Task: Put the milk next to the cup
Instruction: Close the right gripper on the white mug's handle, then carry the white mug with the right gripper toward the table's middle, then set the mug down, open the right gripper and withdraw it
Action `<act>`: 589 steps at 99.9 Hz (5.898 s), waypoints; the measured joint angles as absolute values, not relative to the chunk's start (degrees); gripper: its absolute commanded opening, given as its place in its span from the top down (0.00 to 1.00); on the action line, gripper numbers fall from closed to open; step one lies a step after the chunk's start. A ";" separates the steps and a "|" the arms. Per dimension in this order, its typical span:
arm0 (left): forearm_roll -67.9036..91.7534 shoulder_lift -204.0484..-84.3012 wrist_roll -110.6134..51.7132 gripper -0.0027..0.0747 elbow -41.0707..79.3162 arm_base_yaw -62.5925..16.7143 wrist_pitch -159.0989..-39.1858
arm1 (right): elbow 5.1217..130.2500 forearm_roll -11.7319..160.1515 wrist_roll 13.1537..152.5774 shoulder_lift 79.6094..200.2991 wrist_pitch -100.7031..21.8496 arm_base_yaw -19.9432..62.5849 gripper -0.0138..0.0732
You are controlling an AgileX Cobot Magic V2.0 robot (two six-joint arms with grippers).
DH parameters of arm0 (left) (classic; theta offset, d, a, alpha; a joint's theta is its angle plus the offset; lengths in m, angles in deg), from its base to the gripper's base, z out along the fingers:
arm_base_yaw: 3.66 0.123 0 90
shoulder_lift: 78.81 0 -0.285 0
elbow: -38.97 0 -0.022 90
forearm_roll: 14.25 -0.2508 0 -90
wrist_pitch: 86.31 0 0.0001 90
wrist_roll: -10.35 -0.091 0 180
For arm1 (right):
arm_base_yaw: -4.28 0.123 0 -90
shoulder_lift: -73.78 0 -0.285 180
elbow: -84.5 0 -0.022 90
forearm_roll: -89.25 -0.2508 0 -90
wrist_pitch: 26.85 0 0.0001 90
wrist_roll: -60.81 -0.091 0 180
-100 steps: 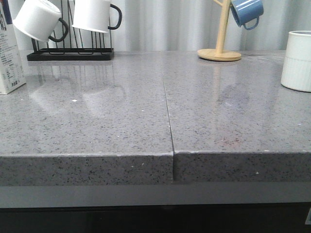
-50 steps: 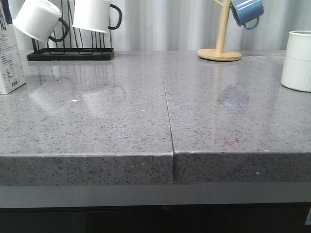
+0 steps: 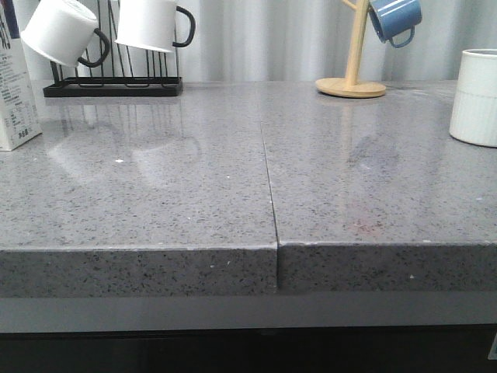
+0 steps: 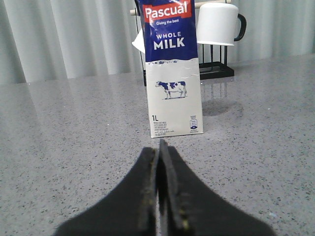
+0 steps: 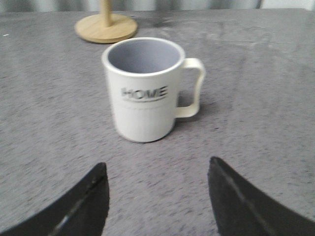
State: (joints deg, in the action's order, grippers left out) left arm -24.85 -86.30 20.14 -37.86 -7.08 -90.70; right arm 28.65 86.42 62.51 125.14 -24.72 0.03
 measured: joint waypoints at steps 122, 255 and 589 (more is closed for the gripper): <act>-24.85 -86.30 20.14 0.99 -37.86 -7.08 -90.70 | 38.21 90.12 59.62 163.26 4.82 -8.04 0.32; -24.85 -86.30 20.14 0.99 -37.86 -7.08 -90.70 | 50.70 96.30 54.39 178.47 11.36 -8.04 0.97; -24.85 -86.30 20.14 0.99 -37.86 -7.08 -90.70 | 41.41 60.17 80.28 148.76 -2.93 24.75 0.47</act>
State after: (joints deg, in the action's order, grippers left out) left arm -24.85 -86.30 20.14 -37.86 -7.08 -90.70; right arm 41.41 60.17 80.28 148.76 -2.93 24.75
